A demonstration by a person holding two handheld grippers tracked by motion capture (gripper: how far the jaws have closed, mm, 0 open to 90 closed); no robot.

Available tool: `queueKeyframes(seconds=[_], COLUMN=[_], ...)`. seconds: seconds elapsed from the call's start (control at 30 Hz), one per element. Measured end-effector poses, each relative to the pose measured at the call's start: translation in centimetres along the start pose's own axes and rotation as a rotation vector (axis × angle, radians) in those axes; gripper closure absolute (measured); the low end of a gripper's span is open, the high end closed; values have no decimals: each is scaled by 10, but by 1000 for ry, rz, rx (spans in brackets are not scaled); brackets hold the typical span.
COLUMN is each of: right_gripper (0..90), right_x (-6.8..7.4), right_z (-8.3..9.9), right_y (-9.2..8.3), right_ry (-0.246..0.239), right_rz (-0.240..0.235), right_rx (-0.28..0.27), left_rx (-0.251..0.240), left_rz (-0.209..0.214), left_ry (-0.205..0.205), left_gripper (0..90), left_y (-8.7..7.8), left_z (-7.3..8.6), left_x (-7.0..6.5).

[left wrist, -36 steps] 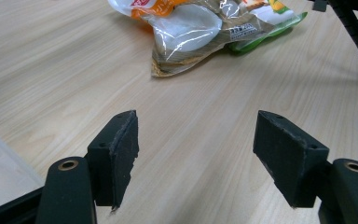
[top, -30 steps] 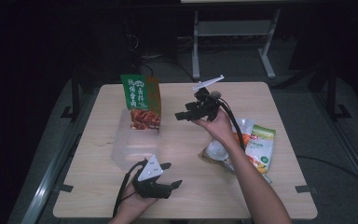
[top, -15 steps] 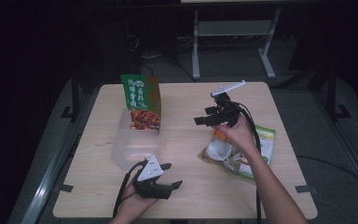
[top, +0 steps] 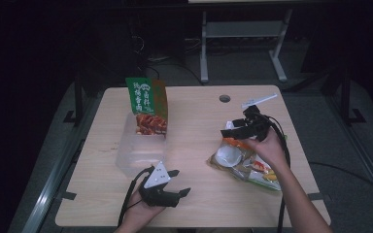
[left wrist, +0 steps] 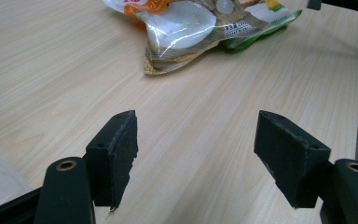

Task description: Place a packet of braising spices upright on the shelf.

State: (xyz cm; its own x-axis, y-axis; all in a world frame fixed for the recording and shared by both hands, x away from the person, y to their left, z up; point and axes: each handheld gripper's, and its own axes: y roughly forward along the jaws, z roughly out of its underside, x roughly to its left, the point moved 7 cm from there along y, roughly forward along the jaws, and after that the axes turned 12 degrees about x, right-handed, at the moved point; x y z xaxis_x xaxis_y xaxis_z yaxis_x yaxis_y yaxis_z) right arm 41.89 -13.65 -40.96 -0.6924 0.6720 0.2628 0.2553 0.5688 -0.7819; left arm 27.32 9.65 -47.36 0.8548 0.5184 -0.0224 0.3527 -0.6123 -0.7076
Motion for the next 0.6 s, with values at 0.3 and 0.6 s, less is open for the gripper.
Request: queueKeyframes(seconds=[0.3,0.6], right_gripper=[274,297], right_x=[-11,-19], right_z=[29,56], right_y=[-12,-23], right_ry=[45,78], right_rz=[24,43], right_rx=[9,16], left_rx=[-9,-11], left_rz=[5,8], left_ry=[-7,-9], left_gripper=[300,300], left_y=[0,1], left_z=[-1,-1], left_x=[-2,-3])
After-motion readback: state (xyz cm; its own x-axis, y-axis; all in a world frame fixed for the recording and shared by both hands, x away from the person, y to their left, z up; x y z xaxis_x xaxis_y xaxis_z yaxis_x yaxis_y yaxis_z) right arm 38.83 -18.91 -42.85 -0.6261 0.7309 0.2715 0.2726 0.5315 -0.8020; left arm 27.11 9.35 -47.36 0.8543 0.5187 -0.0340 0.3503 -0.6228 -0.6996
